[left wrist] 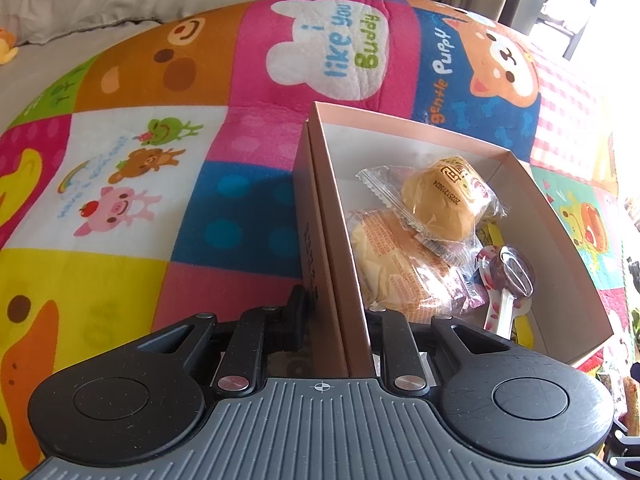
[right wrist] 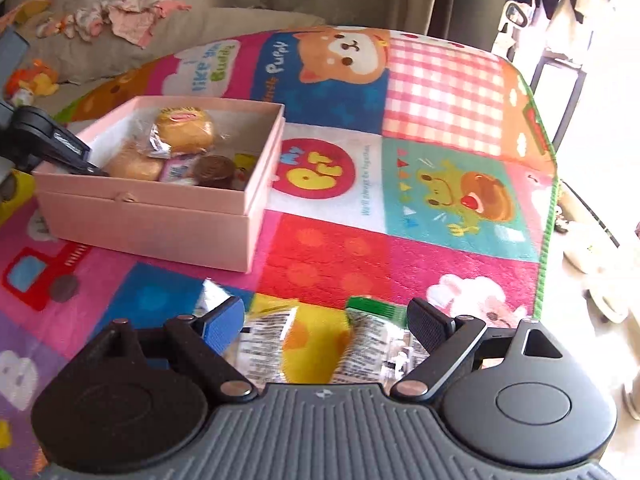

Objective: Organize objects
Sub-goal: 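Reach the right gripper to the small white candy packs and grasp one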

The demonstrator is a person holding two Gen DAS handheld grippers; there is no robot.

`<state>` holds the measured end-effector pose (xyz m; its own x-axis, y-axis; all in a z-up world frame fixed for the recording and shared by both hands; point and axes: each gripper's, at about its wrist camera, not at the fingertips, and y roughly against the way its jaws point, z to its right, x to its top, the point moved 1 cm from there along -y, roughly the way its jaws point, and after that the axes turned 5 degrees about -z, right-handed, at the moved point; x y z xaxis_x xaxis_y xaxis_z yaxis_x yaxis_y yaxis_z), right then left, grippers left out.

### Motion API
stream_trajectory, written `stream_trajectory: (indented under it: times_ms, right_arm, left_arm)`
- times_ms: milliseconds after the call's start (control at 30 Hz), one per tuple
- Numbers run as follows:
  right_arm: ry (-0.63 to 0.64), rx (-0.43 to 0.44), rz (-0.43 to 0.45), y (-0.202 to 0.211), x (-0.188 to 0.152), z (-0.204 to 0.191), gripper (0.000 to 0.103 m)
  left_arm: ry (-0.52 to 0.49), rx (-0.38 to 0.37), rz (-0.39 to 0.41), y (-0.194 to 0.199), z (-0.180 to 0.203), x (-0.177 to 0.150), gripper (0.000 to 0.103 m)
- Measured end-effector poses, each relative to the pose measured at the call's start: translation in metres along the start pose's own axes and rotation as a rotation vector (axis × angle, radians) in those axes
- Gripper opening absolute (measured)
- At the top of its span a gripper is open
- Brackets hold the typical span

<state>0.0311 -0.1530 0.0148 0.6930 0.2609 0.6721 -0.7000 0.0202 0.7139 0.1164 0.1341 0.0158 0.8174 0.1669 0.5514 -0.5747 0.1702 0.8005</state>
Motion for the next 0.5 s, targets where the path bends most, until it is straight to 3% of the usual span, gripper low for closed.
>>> stream_trajectory:
  times_ms: [167,367,500]
  right_arm:
    - [0.023,-0.017,0.02,0.001,-0.001,-0.002,0.089]
    - [-0.023,0.223,-0.007,0.023,-0.006,-0.004,0.089]
    - [-0.023,0.244,-0.055,0.013,-0.01,-0.017,0.089]
  left_arm:
    - [0.005,0.001,0.0,0.0,0.001,0.0,0.022]
    - [0.004,0.0,0.002,0.0,0.001,0.0,0.022]
    - [0.005,0.0,0.003,0.0,0.0,0.0,0.022]
